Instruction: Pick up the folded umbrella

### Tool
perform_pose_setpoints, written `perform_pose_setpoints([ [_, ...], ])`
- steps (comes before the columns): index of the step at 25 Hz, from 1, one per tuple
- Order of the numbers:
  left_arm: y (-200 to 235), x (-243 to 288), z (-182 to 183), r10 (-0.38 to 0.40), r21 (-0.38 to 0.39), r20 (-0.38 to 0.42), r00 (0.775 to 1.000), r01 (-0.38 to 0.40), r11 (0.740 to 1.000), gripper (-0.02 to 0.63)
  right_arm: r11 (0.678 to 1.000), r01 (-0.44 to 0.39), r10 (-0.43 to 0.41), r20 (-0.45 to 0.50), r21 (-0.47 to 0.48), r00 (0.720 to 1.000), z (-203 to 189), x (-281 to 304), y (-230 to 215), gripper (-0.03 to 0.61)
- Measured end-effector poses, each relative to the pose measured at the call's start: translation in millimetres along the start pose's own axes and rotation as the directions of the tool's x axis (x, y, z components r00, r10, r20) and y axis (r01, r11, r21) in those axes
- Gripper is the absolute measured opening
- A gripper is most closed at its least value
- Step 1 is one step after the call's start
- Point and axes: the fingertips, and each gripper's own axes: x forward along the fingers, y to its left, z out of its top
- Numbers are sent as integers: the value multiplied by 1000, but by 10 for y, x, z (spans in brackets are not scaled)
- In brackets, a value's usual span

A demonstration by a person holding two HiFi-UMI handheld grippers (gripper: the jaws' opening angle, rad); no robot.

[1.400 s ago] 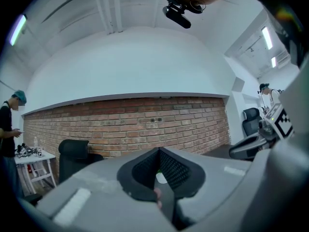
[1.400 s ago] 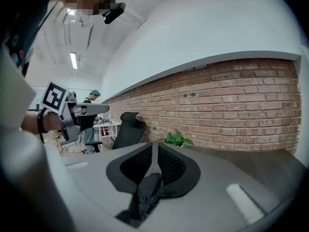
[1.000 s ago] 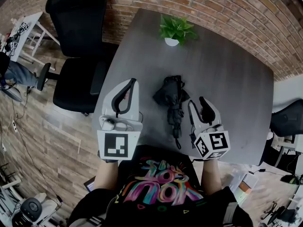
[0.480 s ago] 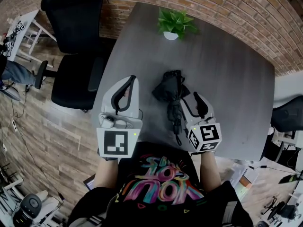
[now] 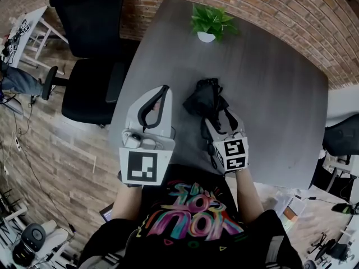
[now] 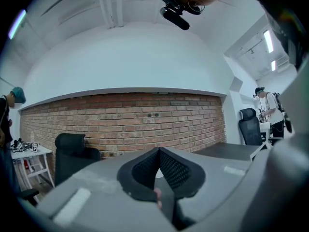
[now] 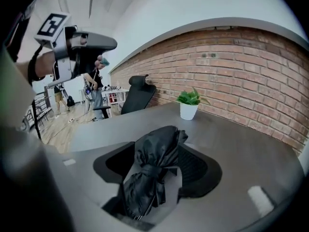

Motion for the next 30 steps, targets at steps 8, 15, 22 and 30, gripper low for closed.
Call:
perform_pose_setpoints([
  [8,-20,-4,10,-5,-1,5,1000,5,1000,2,1000,14,-11,-144,16,990,-383,261,-12,302],
  [15,-27,-8,-14,0,1,2,1000,0,1000,2,1000,20,-15,-218,21,976,-536,452,39,341],
  [22,-10,-15,-12,7,-4,1,1000,-7,1000,2,998,59,-61,-297,-16,953,-659,618,36,359],
  [30,20,-35,-9,11,-3,-3,1000,-11,1000,2,999,35,-26,-405,15,914,-765,784,42,366],
])
